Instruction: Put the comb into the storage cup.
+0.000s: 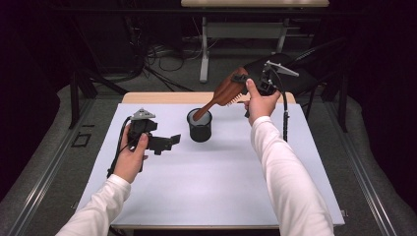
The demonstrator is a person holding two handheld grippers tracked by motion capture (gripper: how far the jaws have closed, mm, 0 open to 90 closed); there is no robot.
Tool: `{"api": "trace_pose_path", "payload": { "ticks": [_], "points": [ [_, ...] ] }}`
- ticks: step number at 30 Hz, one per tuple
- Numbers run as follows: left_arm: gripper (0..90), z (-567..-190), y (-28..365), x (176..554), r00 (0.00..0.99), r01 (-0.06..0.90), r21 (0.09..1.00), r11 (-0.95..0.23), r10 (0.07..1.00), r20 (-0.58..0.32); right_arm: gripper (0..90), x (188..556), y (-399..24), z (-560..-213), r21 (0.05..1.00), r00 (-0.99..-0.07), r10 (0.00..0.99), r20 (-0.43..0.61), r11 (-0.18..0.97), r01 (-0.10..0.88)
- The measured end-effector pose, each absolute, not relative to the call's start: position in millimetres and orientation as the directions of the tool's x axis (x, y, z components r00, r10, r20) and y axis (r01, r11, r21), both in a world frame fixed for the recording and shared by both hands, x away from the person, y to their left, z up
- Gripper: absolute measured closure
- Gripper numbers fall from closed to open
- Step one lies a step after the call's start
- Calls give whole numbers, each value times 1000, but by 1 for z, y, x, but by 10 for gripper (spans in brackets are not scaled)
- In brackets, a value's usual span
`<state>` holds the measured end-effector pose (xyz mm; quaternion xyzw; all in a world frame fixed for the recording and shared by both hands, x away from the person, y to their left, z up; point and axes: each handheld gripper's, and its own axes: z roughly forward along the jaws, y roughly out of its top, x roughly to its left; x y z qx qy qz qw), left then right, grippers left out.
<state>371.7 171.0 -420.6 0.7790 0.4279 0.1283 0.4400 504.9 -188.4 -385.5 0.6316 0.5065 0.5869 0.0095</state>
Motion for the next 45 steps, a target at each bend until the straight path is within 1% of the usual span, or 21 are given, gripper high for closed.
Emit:
{"api": "trace_pose_path", "payload": {
  "ticks": [14,45],
  "points": [
    [4,-423,178,372,590,562,792,-239,787,-180,492,510,-181,-394,642,-198,685,701,-485,595],
    [3,-425,181,374,584,567,790,-234,790,-185,492,513,-168,-411,665,-192,716,671,-466,584]
  ]
}}
